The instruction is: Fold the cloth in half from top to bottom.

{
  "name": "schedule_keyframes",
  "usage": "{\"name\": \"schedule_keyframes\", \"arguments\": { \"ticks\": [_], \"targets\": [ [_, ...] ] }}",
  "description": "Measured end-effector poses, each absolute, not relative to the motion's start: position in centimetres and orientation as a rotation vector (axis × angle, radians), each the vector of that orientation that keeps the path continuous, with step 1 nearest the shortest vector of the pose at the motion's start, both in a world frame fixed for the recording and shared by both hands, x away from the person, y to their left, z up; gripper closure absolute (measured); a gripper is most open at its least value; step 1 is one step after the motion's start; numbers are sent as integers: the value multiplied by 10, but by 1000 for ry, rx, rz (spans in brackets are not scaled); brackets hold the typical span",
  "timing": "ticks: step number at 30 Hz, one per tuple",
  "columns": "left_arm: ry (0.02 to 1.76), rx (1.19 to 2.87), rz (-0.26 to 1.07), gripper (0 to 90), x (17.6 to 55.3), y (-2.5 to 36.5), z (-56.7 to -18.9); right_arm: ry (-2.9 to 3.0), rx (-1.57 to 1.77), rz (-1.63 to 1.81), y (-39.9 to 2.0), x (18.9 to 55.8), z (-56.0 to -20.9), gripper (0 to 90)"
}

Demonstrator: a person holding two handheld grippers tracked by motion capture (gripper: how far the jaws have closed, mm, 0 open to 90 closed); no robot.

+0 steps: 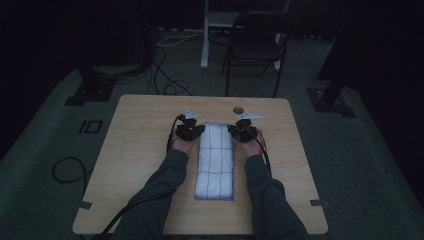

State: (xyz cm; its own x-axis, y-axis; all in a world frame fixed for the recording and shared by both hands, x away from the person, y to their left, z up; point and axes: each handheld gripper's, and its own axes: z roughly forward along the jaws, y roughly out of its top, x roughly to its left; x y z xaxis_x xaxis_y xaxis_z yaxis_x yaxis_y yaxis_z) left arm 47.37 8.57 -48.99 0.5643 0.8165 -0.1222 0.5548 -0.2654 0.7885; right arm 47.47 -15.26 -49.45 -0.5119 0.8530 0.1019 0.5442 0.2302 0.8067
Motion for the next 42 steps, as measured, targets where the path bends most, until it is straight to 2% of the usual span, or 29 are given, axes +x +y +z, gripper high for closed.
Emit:
{"name": "schedule_keyframes", "arguments": {
  "ticks": [42],
  "targets": [
    [991,1894,438,873,415,100,-467,2122,1155,1325,-158,416,-467,843]
  ]
}}
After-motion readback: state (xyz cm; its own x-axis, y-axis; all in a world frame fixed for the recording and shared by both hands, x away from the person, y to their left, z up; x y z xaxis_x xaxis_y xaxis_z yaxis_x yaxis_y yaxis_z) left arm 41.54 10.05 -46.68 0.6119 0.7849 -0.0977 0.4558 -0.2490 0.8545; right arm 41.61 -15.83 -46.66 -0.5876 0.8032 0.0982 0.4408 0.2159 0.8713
